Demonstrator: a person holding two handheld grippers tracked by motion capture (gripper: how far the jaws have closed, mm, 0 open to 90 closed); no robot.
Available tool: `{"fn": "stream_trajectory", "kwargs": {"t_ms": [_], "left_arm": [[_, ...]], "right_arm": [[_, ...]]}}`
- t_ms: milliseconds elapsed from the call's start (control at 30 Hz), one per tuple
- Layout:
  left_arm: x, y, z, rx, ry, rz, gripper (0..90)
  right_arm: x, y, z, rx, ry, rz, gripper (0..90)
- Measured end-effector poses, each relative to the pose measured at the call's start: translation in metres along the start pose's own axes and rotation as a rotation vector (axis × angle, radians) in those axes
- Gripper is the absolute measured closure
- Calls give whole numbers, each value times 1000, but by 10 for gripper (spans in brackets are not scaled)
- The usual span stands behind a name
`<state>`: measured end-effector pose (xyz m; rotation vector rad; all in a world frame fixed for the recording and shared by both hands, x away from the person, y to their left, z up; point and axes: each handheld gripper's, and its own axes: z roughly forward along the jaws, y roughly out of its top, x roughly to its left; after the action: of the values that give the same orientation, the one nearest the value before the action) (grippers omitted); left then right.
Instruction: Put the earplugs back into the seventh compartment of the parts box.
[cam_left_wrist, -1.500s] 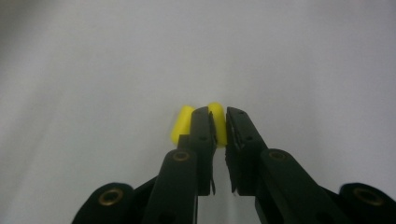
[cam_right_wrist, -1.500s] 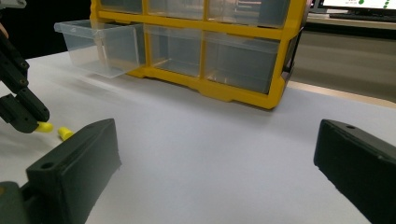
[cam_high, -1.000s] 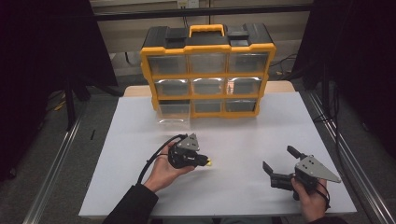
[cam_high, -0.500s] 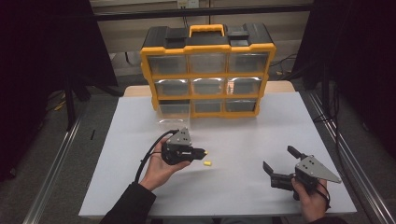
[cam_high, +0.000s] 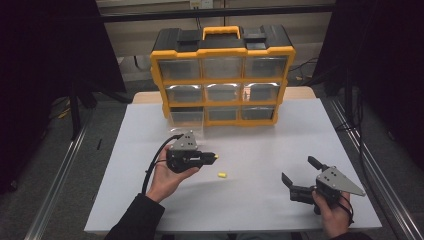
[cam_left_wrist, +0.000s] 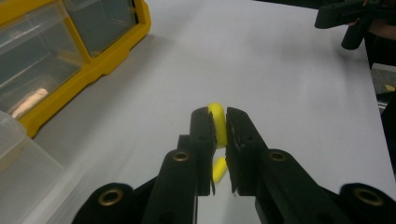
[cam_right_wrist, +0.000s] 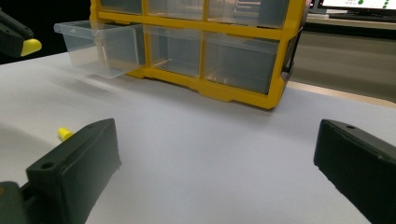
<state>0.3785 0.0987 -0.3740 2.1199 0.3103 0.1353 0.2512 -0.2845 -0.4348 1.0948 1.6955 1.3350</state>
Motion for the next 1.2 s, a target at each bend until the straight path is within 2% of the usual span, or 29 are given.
{"fn": "stream_trajectory", "kwargs": {"t_ms": [100,133,500,600,867,967,1000,1200], "left_arm": [[2,1,-4,-6,5,-2,817],[1,1,-4,-21,9,-16,817],[6,5,-15,-18,28,3,817],[6,7,-19,-8,27,21,817],[12,9,-31,-30,57,3,817],[14,10,-35,-17,75,21,817],[14,10,-36,-19,69,26,817],[20,16,-42,-9,87,33,817]], "right_arm": [[0,0,0,-1,-2,-1,0],[0,0,0,0,-1,0,0],[0,0,0,0,-3,-1,0],[0,0,0,0,-2,-1,0],[0,0,0,0,-2,-1,0],[0,0,0,0,-2,-1,0],[0,0,0,-1,-2,-1,0],[0,0,0,-2,3,0,0]]}}
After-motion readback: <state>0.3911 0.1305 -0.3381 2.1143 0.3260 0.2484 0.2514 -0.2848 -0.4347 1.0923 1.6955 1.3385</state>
